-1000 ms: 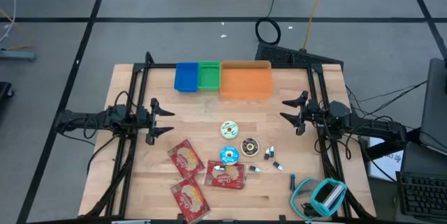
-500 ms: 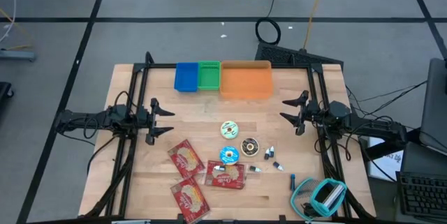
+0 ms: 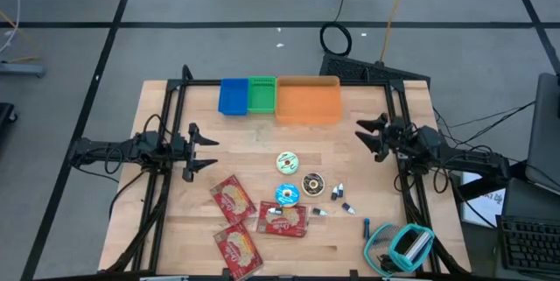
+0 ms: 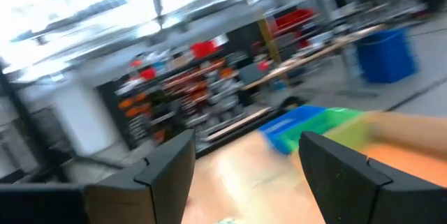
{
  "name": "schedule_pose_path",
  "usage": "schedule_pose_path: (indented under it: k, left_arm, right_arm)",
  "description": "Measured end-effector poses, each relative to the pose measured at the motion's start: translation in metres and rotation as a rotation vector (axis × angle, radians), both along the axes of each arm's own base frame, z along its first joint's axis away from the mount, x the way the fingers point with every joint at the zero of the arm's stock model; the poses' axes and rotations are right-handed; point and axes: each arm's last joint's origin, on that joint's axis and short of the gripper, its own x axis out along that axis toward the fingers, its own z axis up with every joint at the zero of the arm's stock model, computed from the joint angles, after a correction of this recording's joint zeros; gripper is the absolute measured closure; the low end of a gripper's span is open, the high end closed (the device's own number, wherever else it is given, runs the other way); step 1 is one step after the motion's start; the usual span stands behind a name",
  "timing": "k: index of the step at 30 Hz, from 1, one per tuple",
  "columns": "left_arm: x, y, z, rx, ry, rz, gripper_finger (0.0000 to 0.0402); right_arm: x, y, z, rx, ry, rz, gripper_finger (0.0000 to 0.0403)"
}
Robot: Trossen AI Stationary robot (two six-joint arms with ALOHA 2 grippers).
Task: Pick & Place Food Item
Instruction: Put the blue food coloring bottle into the blue bin
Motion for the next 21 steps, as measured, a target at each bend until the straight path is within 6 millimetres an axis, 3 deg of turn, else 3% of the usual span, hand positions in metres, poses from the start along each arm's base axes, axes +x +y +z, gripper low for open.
schedule_pose_path:
  k: [4,9,14,18,21]
  left_arm:
    - [0.0,0.0,0.0,0.0,0.0,0.0,0.0135]
    - [0.0,0.0,0.0,0.0,0.0,0.0,0.0135]
    - [0.0,0.0,0.0,0.0,0.0,0.0,0.0135]
    - [0.0,0.0,0.0,0.0,0.001,0.0,0.0135]
    - [0.0,0.0,0.0,0.0,0.001,0.0,0.0135]
  right_arm:
    - [-0.001,-0.003,0.0,0.096,-0.038,-0.096,0.0161]
    - [-0.001,-0.003,0.0,0.247,-0.102,-0.07,0.0161]
    - [0.002,0.003,0.008,0.23,-0.15,0.146,0.0161]
    - [0.007,0.014,0.022,0.119,-0.249,0.341,0.0161]
    - [0.02,0.025,0.02,0.08,-0.13,0.422,0.0161]
